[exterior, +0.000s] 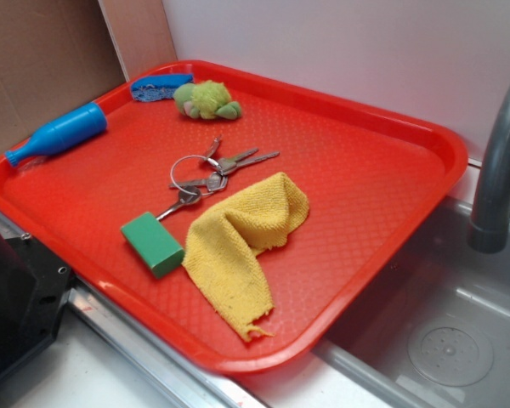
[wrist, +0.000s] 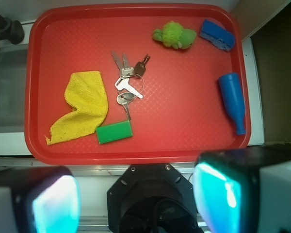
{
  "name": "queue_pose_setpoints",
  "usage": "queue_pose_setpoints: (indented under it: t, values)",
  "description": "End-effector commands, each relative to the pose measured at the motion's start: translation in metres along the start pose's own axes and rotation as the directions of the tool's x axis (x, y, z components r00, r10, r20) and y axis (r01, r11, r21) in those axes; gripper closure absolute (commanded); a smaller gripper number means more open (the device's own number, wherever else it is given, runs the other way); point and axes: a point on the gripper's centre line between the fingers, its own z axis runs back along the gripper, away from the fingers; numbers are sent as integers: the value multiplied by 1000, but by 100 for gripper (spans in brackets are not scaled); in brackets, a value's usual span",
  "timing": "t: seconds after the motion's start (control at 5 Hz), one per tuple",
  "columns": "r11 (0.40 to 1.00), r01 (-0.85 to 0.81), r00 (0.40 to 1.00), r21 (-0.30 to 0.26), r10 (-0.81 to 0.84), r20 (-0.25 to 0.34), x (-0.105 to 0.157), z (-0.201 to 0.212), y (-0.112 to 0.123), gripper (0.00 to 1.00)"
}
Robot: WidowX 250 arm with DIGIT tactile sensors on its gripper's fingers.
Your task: Grab the green animal.
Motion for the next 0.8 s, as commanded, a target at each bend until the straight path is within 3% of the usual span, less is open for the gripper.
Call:
queue_pose_setpoints:
  t: [0.0, 0.2, 0.4, 0.6]
  values:
    - [1000, 0, 1000, 0, 0, 0, 0, 0, 0, 0]
    - [998, 56, 997, 28, -55, -51, 45, -54, 49, 0]
    - [982, 183, 983, 46, -183, 0, 100, -87, 62, 0]
    - [945, 321, 945, 66, -324, 42, 128, -104, 62, 0]
